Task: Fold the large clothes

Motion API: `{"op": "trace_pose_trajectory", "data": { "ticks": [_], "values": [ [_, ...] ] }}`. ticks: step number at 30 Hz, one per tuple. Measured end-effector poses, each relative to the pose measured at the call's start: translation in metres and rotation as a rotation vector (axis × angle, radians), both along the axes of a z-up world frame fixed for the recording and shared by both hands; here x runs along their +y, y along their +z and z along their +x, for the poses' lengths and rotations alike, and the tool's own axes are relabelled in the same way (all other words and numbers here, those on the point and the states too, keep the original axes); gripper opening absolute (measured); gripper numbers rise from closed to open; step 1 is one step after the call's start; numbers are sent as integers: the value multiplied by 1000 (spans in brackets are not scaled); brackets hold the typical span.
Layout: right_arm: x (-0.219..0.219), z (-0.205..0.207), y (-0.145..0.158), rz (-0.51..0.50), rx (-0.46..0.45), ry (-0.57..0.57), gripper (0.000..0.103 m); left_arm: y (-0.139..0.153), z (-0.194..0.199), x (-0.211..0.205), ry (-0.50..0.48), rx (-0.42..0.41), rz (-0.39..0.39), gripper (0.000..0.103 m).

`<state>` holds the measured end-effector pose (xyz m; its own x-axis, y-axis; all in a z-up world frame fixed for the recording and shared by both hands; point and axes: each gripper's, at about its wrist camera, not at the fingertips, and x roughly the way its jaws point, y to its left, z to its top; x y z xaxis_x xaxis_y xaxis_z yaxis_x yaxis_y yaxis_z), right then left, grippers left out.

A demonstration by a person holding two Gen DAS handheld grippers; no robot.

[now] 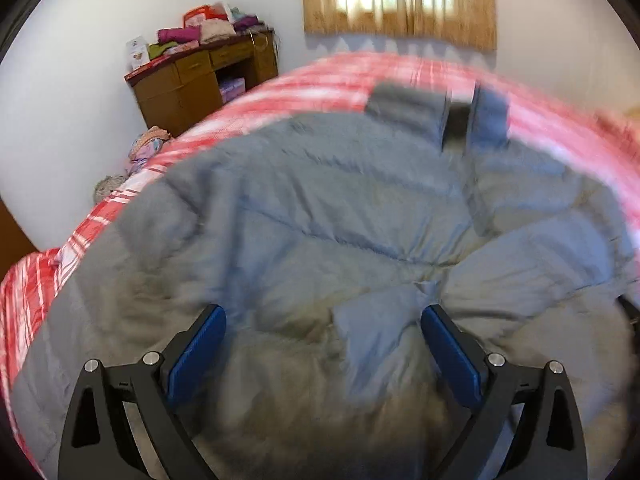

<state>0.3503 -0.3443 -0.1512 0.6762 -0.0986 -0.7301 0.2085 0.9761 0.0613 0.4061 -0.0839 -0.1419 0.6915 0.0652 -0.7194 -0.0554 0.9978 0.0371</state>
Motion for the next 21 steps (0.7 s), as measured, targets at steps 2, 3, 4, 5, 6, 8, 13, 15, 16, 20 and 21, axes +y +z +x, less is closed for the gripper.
{"op": "trace_pose_trajectory", "data": {
  "ticks": [2, 3, 4, 5, 6, 8, 13, 15, 16, 20, 21],
  "values": [
    [11, -13, 14, 30, -54, 27, 80, 12, -16, 7, -17, -49, -40, 98],
    [17, -16, 18, 31, -65, 40, 80, 13, -21, 6, -24, -65, -35, 98],
    [28, -18, 21, 31, -74, 66, 80, 8, -22, 1, -32, -62, -7, 99],
    [40, -16, 21, 30, -70, 100, 80, 4, -20, -3, -35, -50, 20, 98],
    [52, -14, 18, 27, -58, 139, 80, -7, -15, -8, -36, -22, 62, 98],
    [69, -7, 6, 3, -24, 197, 79, -27, -7, -15, -40, 24, 103, 99],
    [82, 6, -24, -50, 45, 214, 81, -33, -2, -11, -35, 40, 66, 99],
    [83, 8, -27, -60, 53, 214, 81, -30, -3, -9, -39, 42, 54, 99],
    [83, 9, -27, -63, 51, 214, 81, -26, -4, -6, -36, 41, 49, 99],
    [82, 7, -27, -56, 36, 209, 82, 6, -25, 25, -4, -16, 9, 99],
    [82, 8, -27, -56, 35, 206, 83, 17, -32, 37, 18, -43, 30, 99]
  ]
}}
